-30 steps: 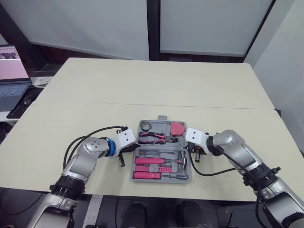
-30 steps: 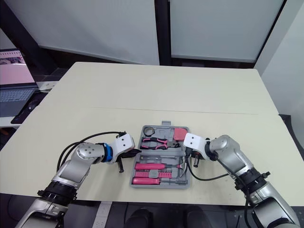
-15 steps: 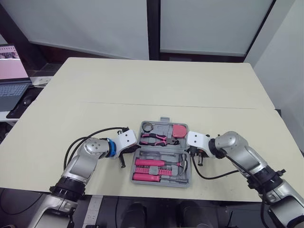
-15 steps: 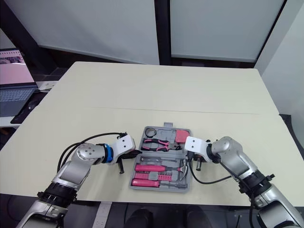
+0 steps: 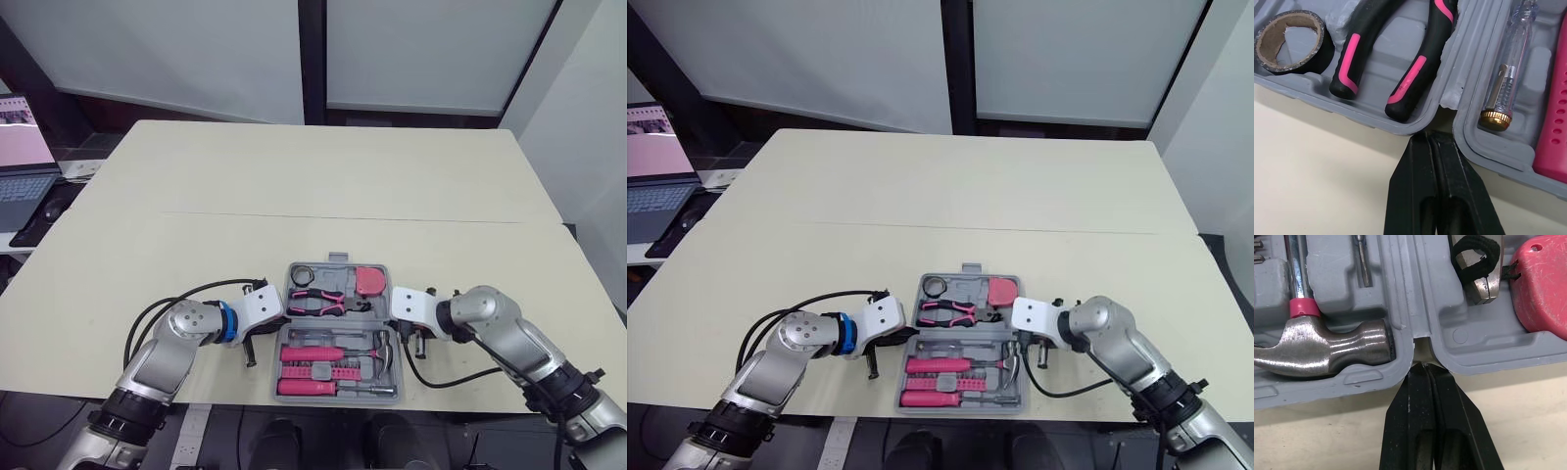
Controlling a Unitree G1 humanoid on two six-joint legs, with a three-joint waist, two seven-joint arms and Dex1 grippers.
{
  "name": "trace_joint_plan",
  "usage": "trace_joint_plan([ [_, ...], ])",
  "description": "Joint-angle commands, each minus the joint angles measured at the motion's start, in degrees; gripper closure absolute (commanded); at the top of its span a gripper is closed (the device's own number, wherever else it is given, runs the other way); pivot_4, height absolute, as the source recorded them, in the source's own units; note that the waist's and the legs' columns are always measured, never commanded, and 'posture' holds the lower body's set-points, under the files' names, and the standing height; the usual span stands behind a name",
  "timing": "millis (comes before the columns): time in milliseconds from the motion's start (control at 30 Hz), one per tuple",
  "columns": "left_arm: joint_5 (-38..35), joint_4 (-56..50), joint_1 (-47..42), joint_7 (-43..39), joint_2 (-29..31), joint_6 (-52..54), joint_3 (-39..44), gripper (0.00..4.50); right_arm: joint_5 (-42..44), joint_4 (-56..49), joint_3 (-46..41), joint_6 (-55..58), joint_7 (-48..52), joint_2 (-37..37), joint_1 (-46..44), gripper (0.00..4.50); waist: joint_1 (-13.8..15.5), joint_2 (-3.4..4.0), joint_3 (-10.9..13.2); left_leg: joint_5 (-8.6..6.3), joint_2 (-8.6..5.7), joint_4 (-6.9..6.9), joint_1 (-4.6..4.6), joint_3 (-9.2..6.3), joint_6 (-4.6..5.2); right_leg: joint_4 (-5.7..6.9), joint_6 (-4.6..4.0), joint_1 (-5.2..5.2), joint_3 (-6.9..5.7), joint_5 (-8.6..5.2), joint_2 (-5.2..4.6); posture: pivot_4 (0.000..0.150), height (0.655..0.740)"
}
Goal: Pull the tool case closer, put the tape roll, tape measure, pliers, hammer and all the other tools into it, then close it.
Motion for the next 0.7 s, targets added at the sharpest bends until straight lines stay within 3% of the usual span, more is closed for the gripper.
trace_joint_plan([
  [33, -2.5, -3.8, 0.7, -2.5, -2.1, -1.1, -4.2, 4.47, 2.4, -7.3, 2.0, -0.9, 1.3, 2.1, 0.1, 4.5, 0.0, 0.0, 0.0, 0.0, 0.0, 0.0, 0.0, 0.0, 0.0, 0.0, 0.0, 0.0, 0.0, 0.0, 0.0, 0.15, 0.74],
  [700, -0.6, 1.1, 1.1, 0.3, 0.2, -5.0, -1.1, 4.47, 1.0, -4.1, -1.6, -0.8, -1.7, 0.4, 1.5, 4.5, 0.0, 0.03, 0.0, 0.0, 0.0, 0.0, 0.09, 0.05, 0.0, 0.0, 0.0, 0.05, 0.02, 0.0, 0.02, 0.15, 0.74],
])
